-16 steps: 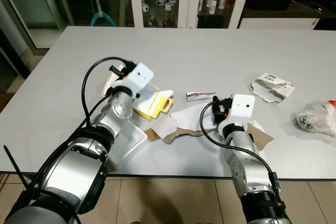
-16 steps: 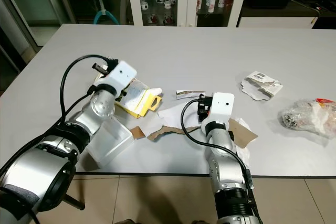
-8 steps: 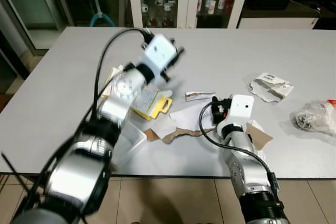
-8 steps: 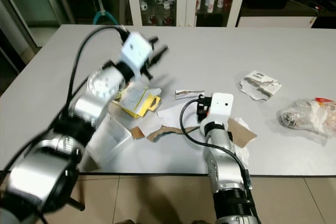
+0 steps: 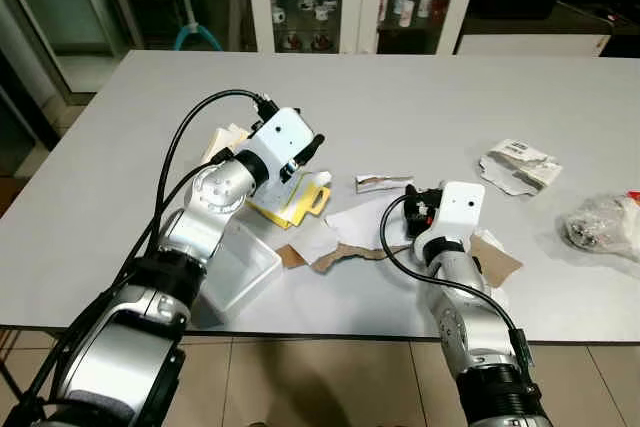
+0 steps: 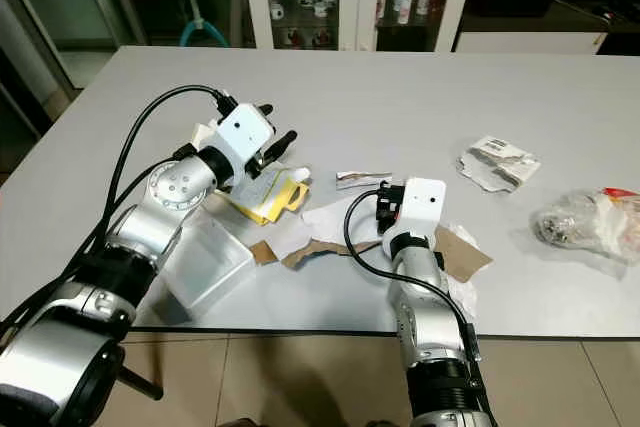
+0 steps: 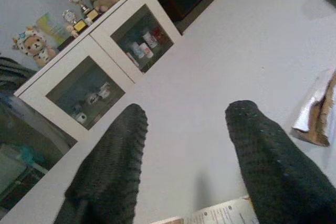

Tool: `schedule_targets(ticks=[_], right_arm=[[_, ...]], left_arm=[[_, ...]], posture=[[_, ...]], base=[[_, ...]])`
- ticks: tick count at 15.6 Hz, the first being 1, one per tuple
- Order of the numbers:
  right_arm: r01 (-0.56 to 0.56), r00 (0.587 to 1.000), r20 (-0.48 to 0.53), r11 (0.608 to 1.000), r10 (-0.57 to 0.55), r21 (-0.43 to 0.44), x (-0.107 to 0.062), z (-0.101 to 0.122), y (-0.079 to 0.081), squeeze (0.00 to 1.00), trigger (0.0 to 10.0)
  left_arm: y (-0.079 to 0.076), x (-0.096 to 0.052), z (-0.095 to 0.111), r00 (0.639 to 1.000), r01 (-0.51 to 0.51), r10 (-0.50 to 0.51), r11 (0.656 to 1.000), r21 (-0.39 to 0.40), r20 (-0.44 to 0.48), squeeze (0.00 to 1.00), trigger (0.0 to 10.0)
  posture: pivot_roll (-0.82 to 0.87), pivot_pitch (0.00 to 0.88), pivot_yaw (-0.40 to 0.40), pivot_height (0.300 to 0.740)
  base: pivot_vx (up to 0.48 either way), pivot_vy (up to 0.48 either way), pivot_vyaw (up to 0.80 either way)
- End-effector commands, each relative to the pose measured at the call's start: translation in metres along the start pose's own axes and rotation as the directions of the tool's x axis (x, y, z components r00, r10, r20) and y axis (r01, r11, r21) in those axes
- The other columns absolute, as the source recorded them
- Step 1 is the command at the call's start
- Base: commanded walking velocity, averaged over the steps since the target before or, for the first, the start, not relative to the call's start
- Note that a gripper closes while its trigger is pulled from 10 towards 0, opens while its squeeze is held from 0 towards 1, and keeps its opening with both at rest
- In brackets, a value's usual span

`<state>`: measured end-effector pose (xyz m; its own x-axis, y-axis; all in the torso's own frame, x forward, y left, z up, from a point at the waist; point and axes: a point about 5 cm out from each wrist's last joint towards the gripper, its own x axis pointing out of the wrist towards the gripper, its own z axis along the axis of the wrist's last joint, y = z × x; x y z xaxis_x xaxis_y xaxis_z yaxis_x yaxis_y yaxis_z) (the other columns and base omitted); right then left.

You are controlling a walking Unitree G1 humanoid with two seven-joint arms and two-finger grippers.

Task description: Picking trash to rubbish bin

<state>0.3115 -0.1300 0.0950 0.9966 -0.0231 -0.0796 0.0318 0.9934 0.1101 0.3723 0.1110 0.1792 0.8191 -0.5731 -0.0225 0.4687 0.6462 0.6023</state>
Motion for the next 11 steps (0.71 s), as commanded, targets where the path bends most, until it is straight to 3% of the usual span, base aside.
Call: schedule_targets(ticks=[1, 2, 5, 11], right_arm=[[0.002, 1.000, -0.003, 1.000, -0.002, 0.007, 0.001, -0.001, 0.000, 0.00, 10.0], [-0.003, 1.000, -0.003, 1.000, 0.003, 0.007, 0.001, 0.000, 0.002, 0.00, 10.0], [-0.004, 1.000, -0.002, 1.000, 0.004, 0.008, 0.001, -0.001, 0.002, 0.00, 10.0], [0.003, 1.000, -0.001, 1.000, -0.003, 0.012, 0.001, -0.001, 0.002, 0.00, 10.0]], left_arm=[[-0.004, 0.002, 0.007, 0.999, 0.043, -0.043, 0.999, 0.030, 0.016, 1.00, 10.0], [-0.016, 0.002, 0.012, 0.992, 0.117, -0.119, 0.992, 0.051, 0.048, 1.00, 10.0], [-0.032, 0.003, 0.014, 0.982, 0.179, -0.184, 0.979, 0.095, 0.045, 1.00, 10.0], [-0.047, 0.002, 0.011, 0.969, 0.241, -0.247, 0.949, 0.202, 0.007, 1.00, 10.0]], posture=[[-0.02, 0.000, 0.040, 0.740], [-0.02, 0.000, 0.042, 0.740], [-0.03, 0.000, 0.048, 0.740], [-0.02, 0.000, 0.053, 0.740]], base=[[0.000, 0.000, 0.00], [0.000, 0.000, 0.00], [0.000, 0.000, 0.00], [0.000, 0.000, 0.00]])
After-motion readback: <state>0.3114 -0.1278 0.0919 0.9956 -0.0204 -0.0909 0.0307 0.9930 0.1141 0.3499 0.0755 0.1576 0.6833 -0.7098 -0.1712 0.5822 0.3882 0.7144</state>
